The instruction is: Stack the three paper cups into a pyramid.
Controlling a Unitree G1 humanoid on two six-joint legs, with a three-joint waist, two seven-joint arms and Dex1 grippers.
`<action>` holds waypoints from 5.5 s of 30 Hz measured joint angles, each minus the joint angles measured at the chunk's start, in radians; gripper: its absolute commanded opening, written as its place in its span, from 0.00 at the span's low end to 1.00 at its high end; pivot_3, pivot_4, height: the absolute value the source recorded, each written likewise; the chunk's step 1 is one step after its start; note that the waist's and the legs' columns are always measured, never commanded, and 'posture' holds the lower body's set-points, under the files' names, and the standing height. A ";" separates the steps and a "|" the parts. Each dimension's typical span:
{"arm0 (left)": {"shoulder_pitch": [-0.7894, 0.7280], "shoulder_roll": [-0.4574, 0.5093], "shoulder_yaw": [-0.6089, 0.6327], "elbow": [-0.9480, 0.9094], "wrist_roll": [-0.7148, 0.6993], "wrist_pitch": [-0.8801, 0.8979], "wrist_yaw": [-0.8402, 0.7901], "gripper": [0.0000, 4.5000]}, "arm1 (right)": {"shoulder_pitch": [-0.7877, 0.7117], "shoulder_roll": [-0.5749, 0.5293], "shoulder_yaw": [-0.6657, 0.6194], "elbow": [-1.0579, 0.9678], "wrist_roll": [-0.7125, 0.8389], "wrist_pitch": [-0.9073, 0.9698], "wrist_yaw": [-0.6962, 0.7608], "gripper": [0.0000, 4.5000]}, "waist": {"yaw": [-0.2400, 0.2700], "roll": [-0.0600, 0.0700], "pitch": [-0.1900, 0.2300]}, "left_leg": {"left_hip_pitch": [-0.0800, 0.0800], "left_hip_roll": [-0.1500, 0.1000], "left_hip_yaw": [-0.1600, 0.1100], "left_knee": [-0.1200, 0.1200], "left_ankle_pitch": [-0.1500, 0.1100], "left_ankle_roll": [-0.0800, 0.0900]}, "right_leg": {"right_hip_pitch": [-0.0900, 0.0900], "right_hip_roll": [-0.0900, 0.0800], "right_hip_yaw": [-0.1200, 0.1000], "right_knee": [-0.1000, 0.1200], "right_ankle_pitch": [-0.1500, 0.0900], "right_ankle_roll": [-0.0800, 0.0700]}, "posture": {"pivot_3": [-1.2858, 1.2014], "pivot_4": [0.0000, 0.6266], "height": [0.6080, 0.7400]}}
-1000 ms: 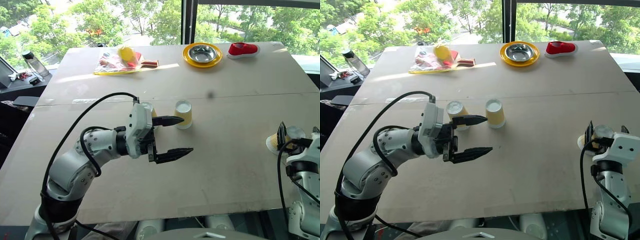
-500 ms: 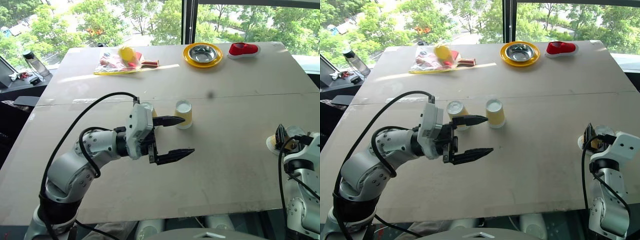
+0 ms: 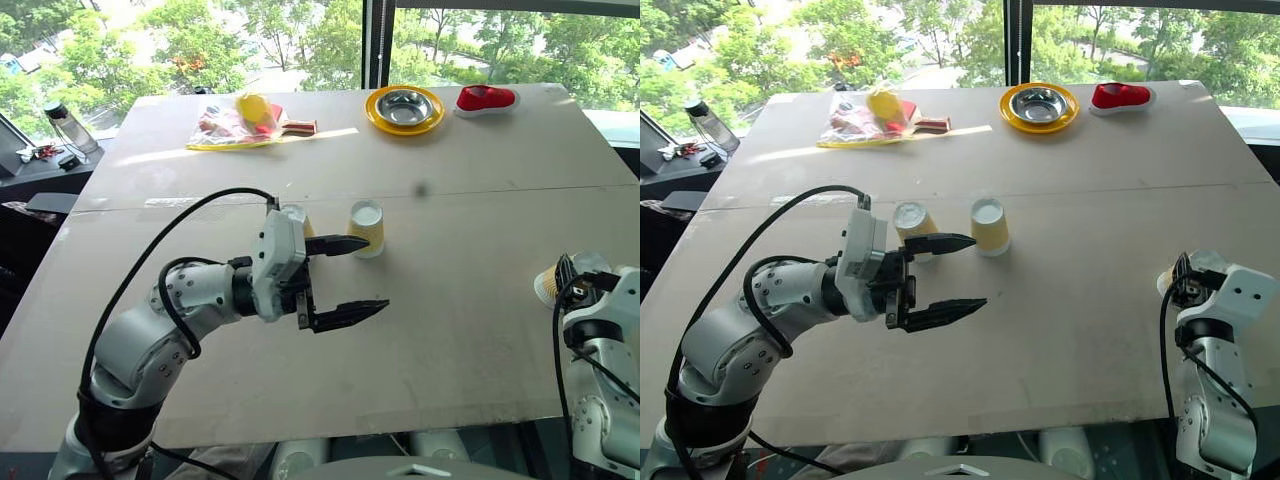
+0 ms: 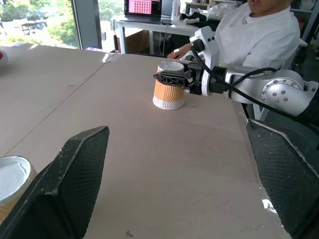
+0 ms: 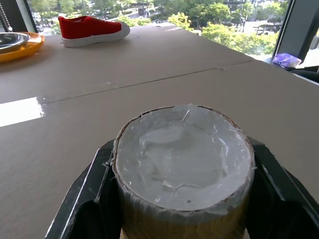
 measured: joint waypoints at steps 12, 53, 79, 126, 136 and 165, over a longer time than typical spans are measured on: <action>0.325 -0.083 0.161 -0.069 0.098 -0.083 0.204 1.00 | -0.281 -0.088 0.359 0.194 -0.106 -0.098 0.280 0.49 | -0.015 -0.001 0.000 | 0.000 0.001 -0.001 0.001 0.000 0.000 | 0.000 0.000 0.000 0.000 0.000 0.000 | 0.52 0.24 1.00; 0.470 -0.174 0.148 -0.163 0.181 -0.161 0.324 1.00 | -0.497 0.049 0.445 0.389 -0.041 -0.035 0.382 0.99 | -0.018 -0.001 -0.001 | 0.000 0.001 -0.001 0.002 0.000 0.000 | 0.000 0.000 -0.001 0.001 0.000 0.000 | 0.52 0.24 1.00; 0.132 -0.416 0.082 0.475 0.533 -0.571 0.463 1.00 | -0.019 -0.351 0.311 -0.121 0.384 0.012 0.874 0.99 | 0.007 -0.003 -0.001 | 0.000 -0.001 -0.007 0.008 0.000 0.001 | 0.007 0.000 -0.007 -0.001 0.000 0.000 | 0.52 0.24 1.00; -0.389 -0.301 0.031 0.568 0.396 -0.387 0.221 0.47 | -0.020 -0.309 0.246 -0.119 0.388 -0.059 0.751 1.00 | 0.006 -0.004 0.000 | -0.001 -0.001 -0.009 0.009 0.000 0.000 | 0.007 0.000 -0.009 0.000 0.001 0.001 | 0.52 0.24 1.00; -0.508 -0.317 -0.075 0.712 0.353 -0.304 -0.011 0.47 | 0.037 -0.304 0.195 -0.121 0.402 -0.075 0.733 1.00 | 0.003 -0.004 0.000 | -0.001 -0.002 -0.008 0.010 0.000 0.000 | 0.007 0.000 -0.008 0.000 0.001 0.001 | 0.52 0.24 1.00; -0.540 -0.379 -0.055 0.801 0.404 -0.378 -0.064 0.98 | 0.040 -0.281 0.200 -0.205 0.407 -0.038 0.631 1.00 | 0.005 -0.004 0.000 | -0.001 -0.001 -0.009 0.010 0.000 0.000 | 0.007 0.000 -0.009 0.000 0.001 0.001 | 0.52 0.24 1.00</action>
